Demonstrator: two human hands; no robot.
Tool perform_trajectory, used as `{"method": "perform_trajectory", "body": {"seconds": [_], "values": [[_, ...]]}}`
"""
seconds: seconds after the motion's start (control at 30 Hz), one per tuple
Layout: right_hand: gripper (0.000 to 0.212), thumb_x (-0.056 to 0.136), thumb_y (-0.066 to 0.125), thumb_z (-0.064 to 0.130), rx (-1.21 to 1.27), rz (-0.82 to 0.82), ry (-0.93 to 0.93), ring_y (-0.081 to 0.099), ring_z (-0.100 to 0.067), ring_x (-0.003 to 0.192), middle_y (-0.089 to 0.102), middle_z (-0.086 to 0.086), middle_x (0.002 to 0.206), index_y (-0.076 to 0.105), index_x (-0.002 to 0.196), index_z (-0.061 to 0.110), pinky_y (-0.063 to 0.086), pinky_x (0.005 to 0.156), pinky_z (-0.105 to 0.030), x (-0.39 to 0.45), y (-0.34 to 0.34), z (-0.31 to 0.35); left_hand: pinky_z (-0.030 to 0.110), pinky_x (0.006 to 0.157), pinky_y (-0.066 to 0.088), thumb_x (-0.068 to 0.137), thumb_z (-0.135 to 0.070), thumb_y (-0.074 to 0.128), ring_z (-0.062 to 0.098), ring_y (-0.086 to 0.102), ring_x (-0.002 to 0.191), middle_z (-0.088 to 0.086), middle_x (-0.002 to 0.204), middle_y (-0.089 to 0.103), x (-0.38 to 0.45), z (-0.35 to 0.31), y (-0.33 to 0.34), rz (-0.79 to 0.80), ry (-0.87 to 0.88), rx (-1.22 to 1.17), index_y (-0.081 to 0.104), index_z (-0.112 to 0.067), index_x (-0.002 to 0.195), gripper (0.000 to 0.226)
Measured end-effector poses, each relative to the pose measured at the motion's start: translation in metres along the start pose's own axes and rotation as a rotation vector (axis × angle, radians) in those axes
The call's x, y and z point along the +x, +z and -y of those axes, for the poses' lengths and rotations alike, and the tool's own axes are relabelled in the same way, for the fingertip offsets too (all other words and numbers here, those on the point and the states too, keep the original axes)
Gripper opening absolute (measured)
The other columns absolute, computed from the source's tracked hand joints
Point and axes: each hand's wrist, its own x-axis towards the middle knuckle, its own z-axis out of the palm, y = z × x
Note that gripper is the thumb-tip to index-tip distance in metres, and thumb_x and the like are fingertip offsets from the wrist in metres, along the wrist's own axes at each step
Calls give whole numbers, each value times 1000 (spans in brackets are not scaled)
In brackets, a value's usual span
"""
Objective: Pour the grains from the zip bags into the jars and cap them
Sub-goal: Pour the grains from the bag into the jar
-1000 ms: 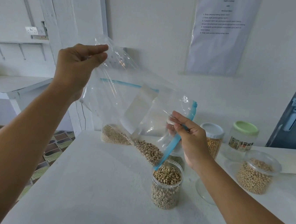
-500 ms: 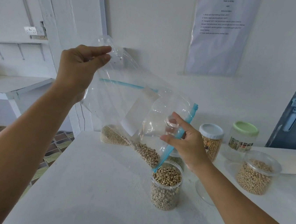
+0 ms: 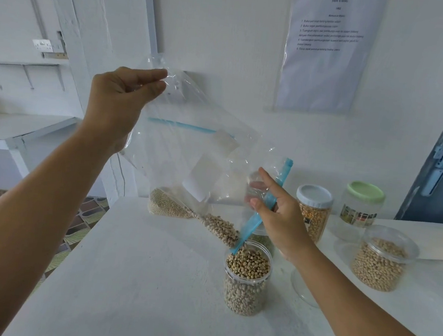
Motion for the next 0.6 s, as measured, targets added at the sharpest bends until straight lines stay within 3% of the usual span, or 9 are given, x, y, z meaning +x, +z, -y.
{"method": "perform_trajectory", "body": {"seconds": [0.23,0.37,0.6], "values": [[74,93,78,15,-46,22,0,70,-15,108,66,19,128,44,149,49,58,101,-39,-2,-4,-5,18,89,50,89,-10,80,0,67,87,-15,89,79,2,-3,2,6,2,2,76,-12,117,28],[84,88,82,10,-55,33,-8,73,-16,101,66,14,130,42,155,39,59,98,-36,-2,-4,-6,18,90,50,89,-10,80,0,67,88,-15,90,79,3,-5,3,2,-2,8,77,-14,116,28],[76,94,74,9,-78,26,-18,70,-10,104,66,15,128,42,155,40,58,95,-25,-3,-5,-3,22,95,53,89,-10,81,2,69,92,-14,92,80,3,-3,5,-1,-7,1,77,-13,116,27]]}}
